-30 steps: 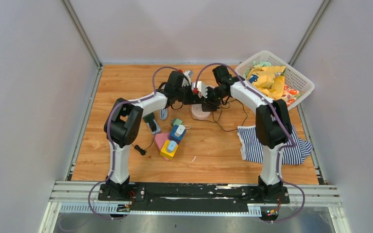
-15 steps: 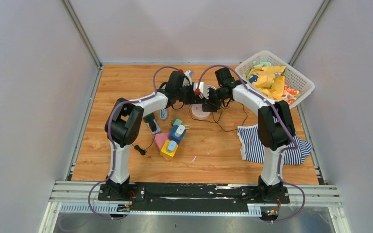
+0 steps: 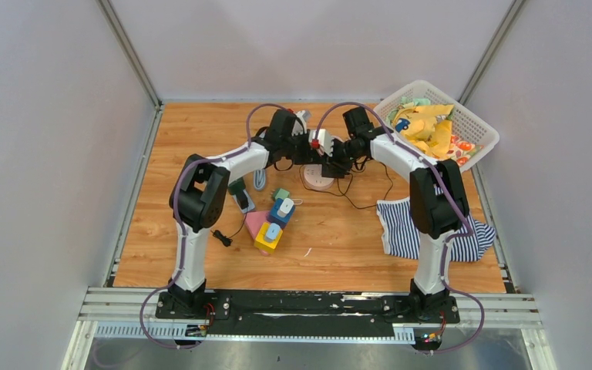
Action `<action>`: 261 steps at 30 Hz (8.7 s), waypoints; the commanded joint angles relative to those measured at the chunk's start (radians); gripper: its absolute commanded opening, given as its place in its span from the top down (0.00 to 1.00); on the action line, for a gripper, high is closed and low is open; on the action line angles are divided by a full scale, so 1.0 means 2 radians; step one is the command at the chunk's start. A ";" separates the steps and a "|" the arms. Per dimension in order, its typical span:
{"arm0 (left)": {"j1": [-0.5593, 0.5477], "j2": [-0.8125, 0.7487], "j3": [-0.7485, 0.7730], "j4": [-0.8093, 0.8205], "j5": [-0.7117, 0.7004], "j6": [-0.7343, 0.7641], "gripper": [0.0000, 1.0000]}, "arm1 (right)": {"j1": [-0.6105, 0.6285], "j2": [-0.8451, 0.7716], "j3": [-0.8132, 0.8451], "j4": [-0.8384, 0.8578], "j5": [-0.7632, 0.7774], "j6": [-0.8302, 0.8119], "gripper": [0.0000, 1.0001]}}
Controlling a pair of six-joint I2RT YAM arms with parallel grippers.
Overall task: Insert the plug
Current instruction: Insert the plug into the socket, then pick up the plug from the center of the board, then insert the plug into the socket.
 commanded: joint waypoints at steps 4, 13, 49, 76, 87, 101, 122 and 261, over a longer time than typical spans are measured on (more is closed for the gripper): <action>-0.004 0.050 0.037 -0.151 -0.046 0.031 0.96 | -0.004 -0.022 0.011 -0.009 0.005 0.013 0.80; 0.005 0.030 0.117 -0.164 -0.032 0.023 0.78 | -0.006 -0.067 0.016 0.003 -0.018 0.024 0.48; 0.002 -0.036 -0.010 -0.314 -0.175 0.202 0.31 | 0.004 -0.272 -0.157 0.224 0.099 0.354 0.00; -0.001 -0.063 0.041 -0.315 -0.114 0.183 0.71 | -0.006 -0.251 -0.128 0.184 0.195 0.475 0.00; 0.033 -0.116 0.021 -0.193 0.007 0.053 0.74 | -0.004 -0.266 -0.167 0.239 0.094 0.580 0.19; 0.047 -0.165 -0.036 -0.041 0.024 -0.091 0.75 | 0.063 -0.265 -0.204 0.318 0.075 0.689 0.28; 0.047 -0.217 -0.095 0.019 0.039 -0.140 0.75 | 0.124 -0.220 -0.140 0.247 0.211 0.660 0.45; 0.098 -0.433 -0.241 -0.213 -0.165 0.181 0.00 | 0.102 0.173 0.101 -0.092 0.332 0.671 1.00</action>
